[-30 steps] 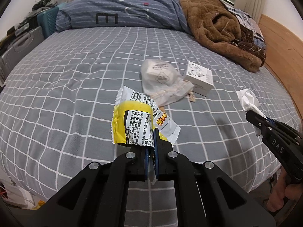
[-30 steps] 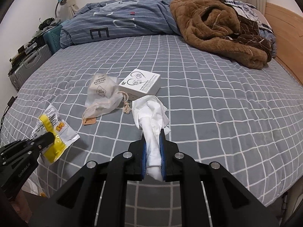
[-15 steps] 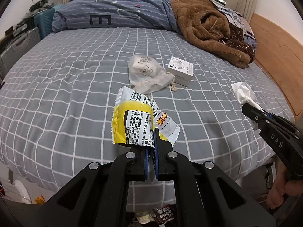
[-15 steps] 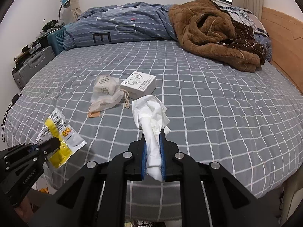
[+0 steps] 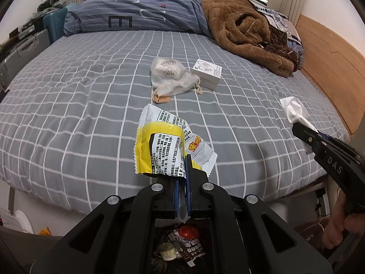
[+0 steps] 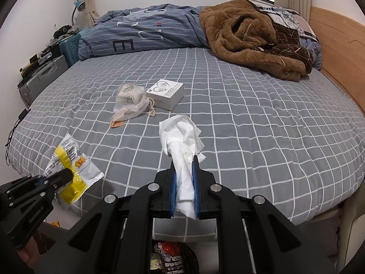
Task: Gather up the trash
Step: 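Lift the yellow wrapper and white tissue and carry them down to the bin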
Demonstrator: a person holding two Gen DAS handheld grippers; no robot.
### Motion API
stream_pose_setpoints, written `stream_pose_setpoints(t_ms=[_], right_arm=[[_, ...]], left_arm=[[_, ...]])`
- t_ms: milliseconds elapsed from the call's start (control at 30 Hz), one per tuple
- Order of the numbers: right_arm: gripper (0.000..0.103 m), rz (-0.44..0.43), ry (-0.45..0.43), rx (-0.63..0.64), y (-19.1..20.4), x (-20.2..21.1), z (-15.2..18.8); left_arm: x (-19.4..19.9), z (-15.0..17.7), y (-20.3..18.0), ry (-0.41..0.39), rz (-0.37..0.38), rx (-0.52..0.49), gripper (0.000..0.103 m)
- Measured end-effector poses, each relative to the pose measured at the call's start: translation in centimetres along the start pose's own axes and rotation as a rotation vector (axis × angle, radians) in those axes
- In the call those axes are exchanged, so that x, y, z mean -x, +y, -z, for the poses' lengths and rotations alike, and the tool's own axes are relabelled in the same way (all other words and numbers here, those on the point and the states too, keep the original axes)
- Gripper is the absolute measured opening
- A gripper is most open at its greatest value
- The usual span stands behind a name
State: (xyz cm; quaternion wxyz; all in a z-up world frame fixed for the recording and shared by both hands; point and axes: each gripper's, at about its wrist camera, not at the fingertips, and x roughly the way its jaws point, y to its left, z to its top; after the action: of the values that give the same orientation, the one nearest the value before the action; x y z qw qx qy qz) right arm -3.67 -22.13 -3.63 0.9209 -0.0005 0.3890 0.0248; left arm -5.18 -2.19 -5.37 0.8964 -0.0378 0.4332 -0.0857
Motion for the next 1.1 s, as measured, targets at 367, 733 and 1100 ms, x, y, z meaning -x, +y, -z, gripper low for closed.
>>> stream_pose_setpoints(t_ms=[367, 733, 1100], right_arm=[[0.011, -0.002, 0.007, 0.003, 0.2, 1.4, 2.4], [0.011, -0.011, 0.030, 0.024, 1.0, 2.3, 4.6], [0.011, -0.029, 0.069, 0.032, 1.6, 3.2, 7.1]], left_arm=[[1.5, 2.5, -0.7, 0.007, 0.010, -0.008, 0.004], [2.4, 5.1, -1.0, 0.026, 0.025, -0.003, 0.004], [3.1, 7.6, -0.8, 0.048, 0.017, 0.002, 0.004]])
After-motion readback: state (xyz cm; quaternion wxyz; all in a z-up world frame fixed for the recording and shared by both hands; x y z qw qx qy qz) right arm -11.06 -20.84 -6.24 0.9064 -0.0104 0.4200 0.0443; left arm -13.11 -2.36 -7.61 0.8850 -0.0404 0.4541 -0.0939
